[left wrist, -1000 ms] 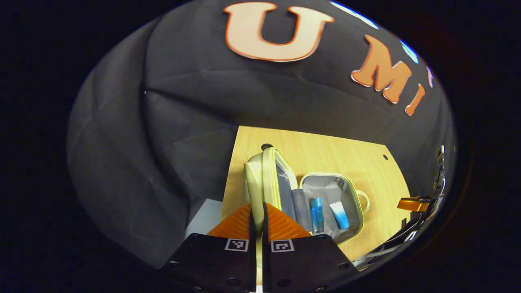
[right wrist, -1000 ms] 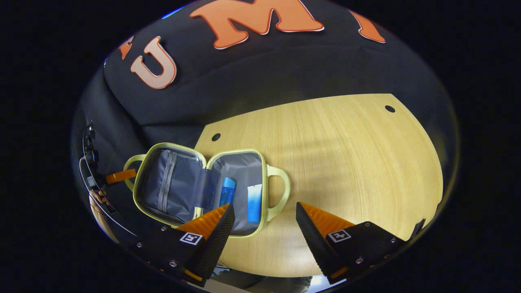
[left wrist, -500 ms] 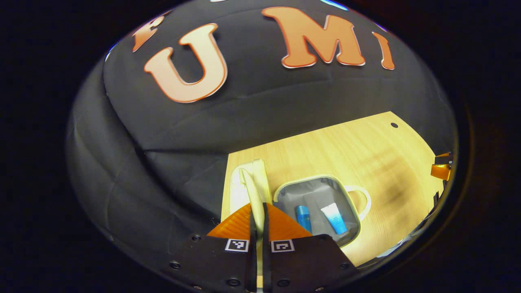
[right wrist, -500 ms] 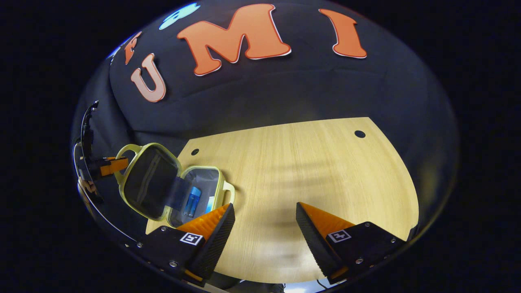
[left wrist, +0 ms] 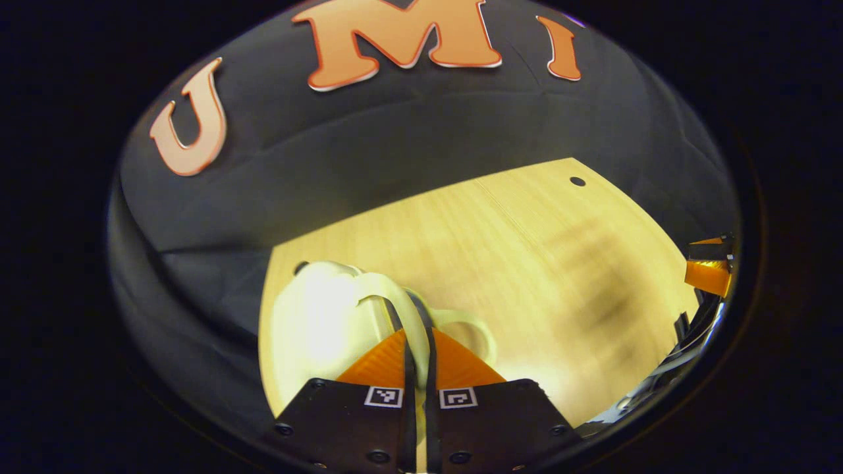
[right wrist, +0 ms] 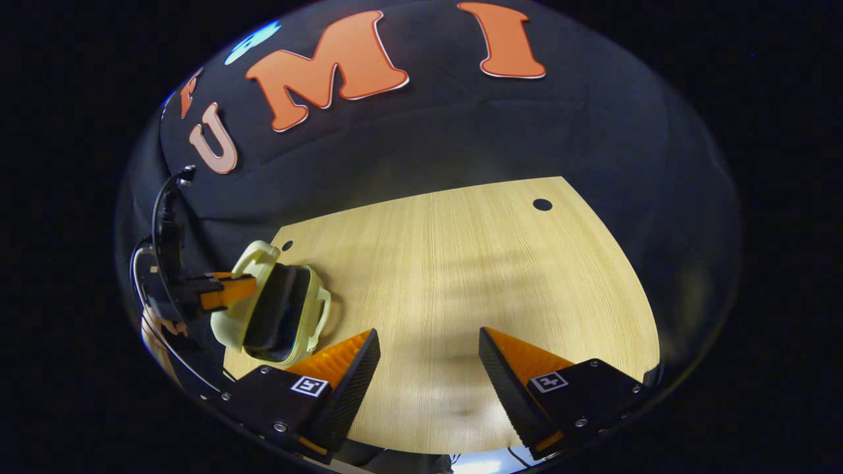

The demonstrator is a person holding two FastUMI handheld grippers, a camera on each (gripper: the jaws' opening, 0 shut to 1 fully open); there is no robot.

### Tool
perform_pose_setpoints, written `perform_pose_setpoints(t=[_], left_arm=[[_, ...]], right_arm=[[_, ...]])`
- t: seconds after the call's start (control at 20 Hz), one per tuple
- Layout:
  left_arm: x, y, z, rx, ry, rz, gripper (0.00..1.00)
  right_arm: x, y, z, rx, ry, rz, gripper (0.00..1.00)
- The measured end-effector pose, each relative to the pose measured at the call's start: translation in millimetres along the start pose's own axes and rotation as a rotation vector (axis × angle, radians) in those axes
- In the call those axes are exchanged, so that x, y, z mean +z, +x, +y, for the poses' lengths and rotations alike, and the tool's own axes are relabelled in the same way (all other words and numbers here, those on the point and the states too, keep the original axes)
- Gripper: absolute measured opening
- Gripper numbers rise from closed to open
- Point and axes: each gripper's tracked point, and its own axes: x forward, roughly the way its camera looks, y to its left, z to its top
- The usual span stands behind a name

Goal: First open the suitcase, pack the skin care products into it, and then close the suitcase.

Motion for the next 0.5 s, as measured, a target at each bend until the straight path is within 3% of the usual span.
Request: perform_pose_setpoints(t=[0.2,0.5], left_arm=[[-26.6,64.6,-49.9,-0.044,-0.064,0.090,0.06],[-41.0,78.8,-58.1,-0.011,-0.039,0.149,0.06]], right_arm=[[-9.4,3.0,-21.4,-0.029,0.007,0.018,0.96],[-23.2,7.3,-30.8,-0.033,0.015,0.052,0.96]])
